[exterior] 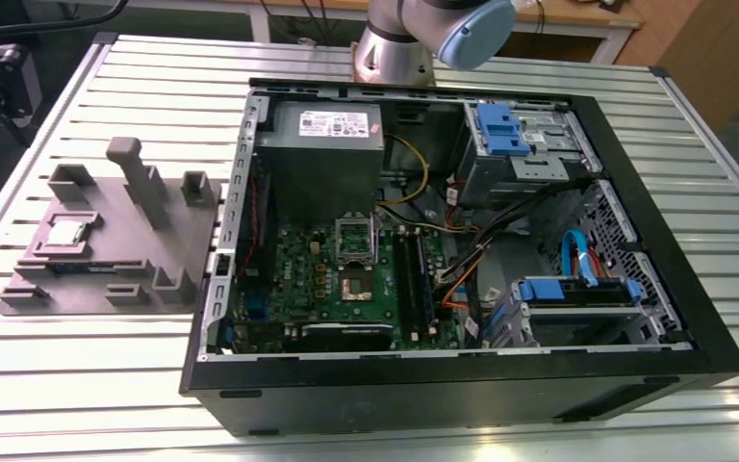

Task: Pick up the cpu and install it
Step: 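Pick up the cpu and move it towards the insertion slot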

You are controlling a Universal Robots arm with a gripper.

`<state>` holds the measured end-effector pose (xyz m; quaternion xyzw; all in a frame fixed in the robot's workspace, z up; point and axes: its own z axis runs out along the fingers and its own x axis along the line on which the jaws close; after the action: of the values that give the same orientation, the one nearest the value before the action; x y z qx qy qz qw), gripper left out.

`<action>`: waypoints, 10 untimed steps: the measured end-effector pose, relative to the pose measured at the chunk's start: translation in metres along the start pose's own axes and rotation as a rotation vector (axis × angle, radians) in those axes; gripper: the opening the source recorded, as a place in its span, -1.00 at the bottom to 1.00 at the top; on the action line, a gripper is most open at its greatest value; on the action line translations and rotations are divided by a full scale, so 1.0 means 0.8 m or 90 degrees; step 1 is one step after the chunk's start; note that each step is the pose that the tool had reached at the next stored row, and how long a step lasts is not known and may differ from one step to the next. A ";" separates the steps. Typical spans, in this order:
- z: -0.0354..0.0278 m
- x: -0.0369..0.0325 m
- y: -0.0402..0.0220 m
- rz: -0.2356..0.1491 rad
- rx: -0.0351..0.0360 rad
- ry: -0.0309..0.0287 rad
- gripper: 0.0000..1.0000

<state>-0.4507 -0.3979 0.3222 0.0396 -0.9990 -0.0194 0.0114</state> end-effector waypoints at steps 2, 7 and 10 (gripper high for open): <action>0.0043 -0.0001 -0.0002 0.000 0.0000 0.0000 0.18; 0.0068 -0.0001 -0.0003 0.000 0.0000 0.0001 0.18; 0.0069 -0.0001 -0.0003 0.000 0.0000 0.0000 0.18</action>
<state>-0.4507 -0.3979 0.3166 0.0396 -0.9990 -0.0194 0.0115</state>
